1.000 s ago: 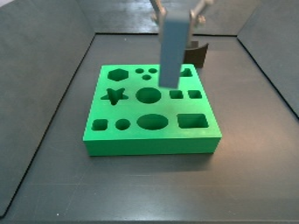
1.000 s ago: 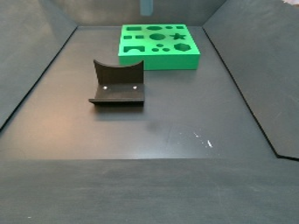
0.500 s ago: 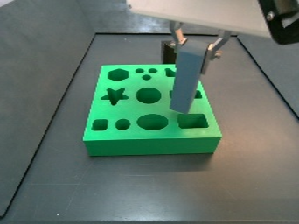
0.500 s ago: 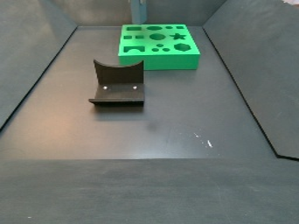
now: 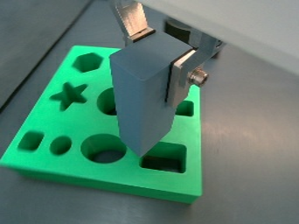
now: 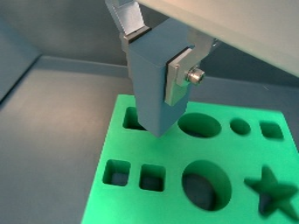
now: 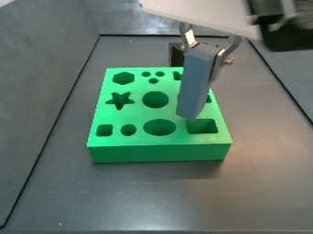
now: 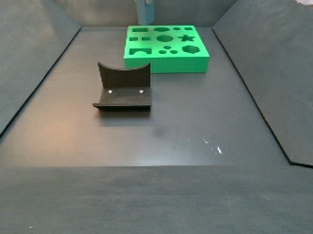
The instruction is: Insert the rectangle object.
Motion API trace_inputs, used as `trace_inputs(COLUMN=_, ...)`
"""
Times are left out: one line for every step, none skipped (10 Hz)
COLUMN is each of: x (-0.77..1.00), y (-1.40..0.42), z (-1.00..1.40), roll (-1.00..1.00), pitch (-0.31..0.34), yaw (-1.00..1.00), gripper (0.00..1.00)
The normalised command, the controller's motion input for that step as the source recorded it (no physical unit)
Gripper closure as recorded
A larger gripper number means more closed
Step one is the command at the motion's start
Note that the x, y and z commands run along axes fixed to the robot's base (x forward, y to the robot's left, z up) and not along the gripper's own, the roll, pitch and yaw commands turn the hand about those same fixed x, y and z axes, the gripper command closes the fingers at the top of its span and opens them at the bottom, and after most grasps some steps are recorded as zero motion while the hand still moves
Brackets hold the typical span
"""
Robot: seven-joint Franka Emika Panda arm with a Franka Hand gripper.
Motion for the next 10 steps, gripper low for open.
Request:
trace_inputs(x=0.0, y=-0.02, z=-0.14, roll=0.06, pitch=0.033, yaw=-1.0, gripper=1.0)
trace_inputs(x=0.24, y=-0.09, z=-0.1, roll=0.09, pitch=0.119, yaw=-0.65, gripper=1.0)
trace_inputs(x=0.73, y=-0.24, z=-0.1, roll=0.11, pitch=0.09, yaw=-0.25, gripper=1.0)
trace_inputs(x=0.86, y=-0.34, z=-0.1, roll=0.1, pitch=0.103, yaw=-0.09, gripper=1.0)
trace_inputs(x=0.87, y=-0.36, z=-0.08, roll=0.1, pitch=0.141, yaw=-0.03, gripper=1.0)
trace_inputs(x=0.57, y=-0.29, z=-0.13, roll=0.11, pitch=0.056, yaw=-0.38, gripper=1.0)
trace_inputs(x=0.0, y=-0.09, z=-0.17, roll=0.08, pitch=0.0, yaw=-1.0, gripper=1.0)
trace_inputs(x=0.0, y=-0.04, z=-0.15, roll=0.08, pitch=0.0, yaw=-1.0, gripper=1.0)
trace_inputs(x=0.0, y=-0.06, z=-0.11, roll=0.06, pitch=0.0, yaw=-1.0, gripper=1.0)
trace_inputs(x=0.0, y=-0.05, z=-0.12, roll=0.07, pitch=0.0, yaw=-1.0, gripper=1.0)
